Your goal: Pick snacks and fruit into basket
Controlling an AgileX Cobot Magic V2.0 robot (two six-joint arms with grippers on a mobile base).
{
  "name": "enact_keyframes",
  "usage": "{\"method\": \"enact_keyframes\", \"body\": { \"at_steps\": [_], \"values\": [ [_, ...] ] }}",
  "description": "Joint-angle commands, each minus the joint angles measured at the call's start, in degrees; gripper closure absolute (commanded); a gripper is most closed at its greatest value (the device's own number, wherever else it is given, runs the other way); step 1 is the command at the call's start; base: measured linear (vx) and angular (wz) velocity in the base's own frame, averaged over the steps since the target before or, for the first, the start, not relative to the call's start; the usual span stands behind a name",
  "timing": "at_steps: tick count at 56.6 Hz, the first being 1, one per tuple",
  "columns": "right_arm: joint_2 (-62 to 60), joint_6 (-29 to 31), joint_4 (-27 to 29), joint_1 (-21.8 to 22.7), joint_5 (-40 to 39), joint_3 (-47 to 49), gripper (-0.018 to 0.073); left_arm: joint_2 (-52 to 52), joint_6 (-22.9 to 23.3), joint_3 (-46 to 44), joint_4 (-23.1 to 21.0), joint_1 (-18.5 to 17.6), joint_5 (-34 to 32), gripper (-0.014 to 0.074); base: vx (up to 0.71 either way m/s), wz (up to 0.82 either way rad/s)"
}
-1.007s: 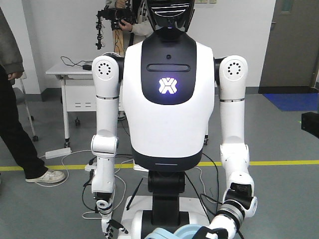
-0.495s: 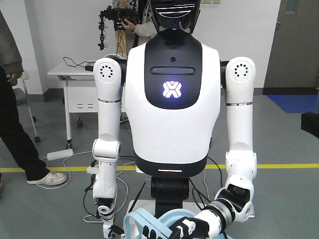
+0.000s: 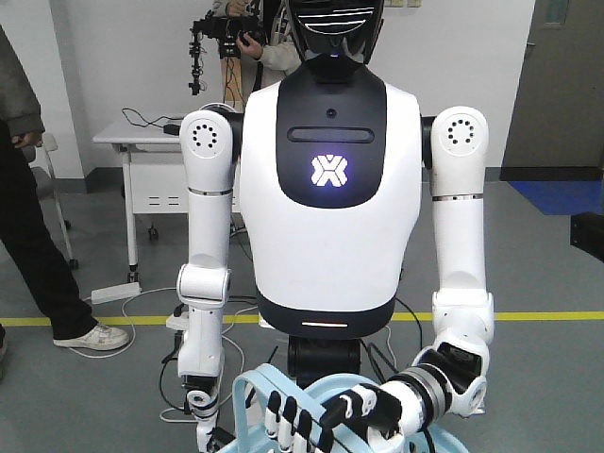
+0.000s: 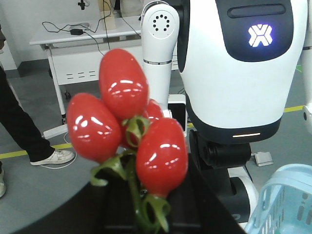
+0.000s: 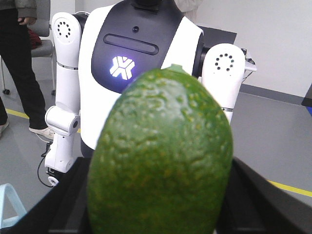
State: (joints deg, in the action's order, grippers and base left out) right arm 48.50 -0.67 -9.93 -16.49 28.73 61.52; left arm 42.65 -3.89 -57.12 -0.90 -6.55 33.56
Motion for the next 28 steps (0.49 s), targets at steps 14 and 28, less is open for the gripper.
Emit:
{"method": "enact_keyframes", "body": {
  "at_steps": [14,28],
  "values": [
    [-0.38,0.25,-1.06,0.29,-5.04,1.66,0.0568,-0.28,0.42,-1.71,-0.27,-0.02,-4.71,0.06,0.0,0.0],
    [-0.38,0.18,-1.01,0.29,-6.11,1.66,0.0568,-0.28,0.42,-1.71,-0.27,-0.02,-4.71,0.06,0.0,0.0]
  ]
}}
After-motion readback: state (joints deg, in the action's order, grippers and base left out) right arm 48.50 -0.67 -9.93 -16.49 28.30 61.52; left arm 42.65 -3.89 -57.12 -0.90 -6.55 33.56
